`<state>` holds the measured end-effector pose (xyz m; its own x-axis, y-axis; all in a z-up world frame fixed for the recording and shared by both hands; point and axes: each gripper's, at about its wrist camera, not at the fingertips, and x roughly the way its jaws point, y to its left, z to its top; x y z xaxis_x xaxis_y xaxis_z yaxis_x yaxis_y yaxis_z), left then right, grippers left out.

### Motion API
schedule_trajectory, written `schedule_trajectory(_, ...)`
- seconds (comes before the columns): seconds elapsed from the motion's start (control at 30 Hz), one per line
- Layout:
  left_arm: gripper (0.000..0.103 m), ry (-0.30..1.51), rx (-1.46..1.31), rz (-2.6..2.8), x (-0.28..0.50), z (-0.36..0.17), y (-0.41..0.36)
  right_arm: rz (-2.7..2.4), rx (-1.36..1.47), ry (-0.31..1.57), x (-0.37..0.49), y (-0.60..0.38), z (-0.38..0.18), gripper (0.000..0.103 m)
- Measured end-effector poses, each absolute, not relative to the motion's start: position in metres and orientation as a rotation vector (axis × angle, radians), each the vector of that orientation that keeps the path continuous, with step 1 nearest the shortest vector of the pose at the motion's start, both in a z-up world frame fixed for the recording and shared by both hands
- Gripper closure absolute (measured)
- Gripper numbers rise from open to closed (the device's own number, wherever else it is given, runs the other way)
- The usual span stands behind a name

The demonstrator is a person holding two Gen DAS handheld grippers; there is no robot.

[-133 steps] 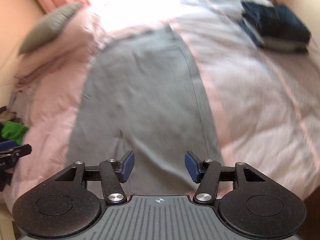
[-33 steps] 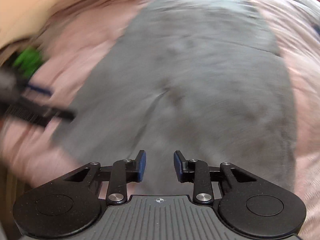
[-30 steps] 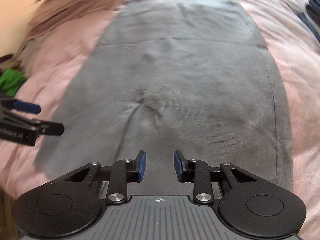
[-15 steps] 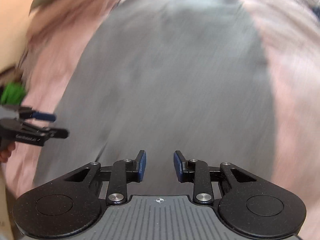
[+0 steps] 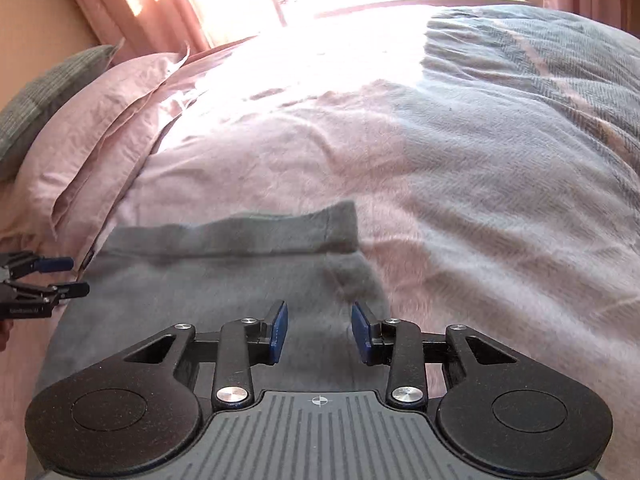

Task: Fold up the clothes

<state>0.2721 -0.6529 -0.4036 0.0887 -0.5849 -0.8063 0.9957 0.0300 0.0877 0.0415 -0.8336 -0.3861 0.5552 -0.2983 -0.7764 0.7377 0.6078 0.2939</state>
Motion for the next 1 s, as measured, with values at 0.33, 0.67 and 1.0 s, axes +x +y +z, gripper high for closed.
schedule_trajectory(0.33, 0.077, 0.806, 0.645, -1.41, 0.301, -0.437, -0.688, -0.654, 0.779, 0.697, 0.053, -0.877, -0.426, 0.066)
schedule_trajectory(0.67, 0.098, 0.665, 0.507, -1.442, 0.286, -0.387, -0.639, -0.596, 0.618, 0.5, 0.021, -0.827, -0.361, 0.101)
schedule_trajectory(1.0, 0.093, 0.609, 0.411, -1.486, 0.219, -0.307, -0.415, -0.533, 0.341, 0.607, -0.083, -0.6, -0.285, 0.1)
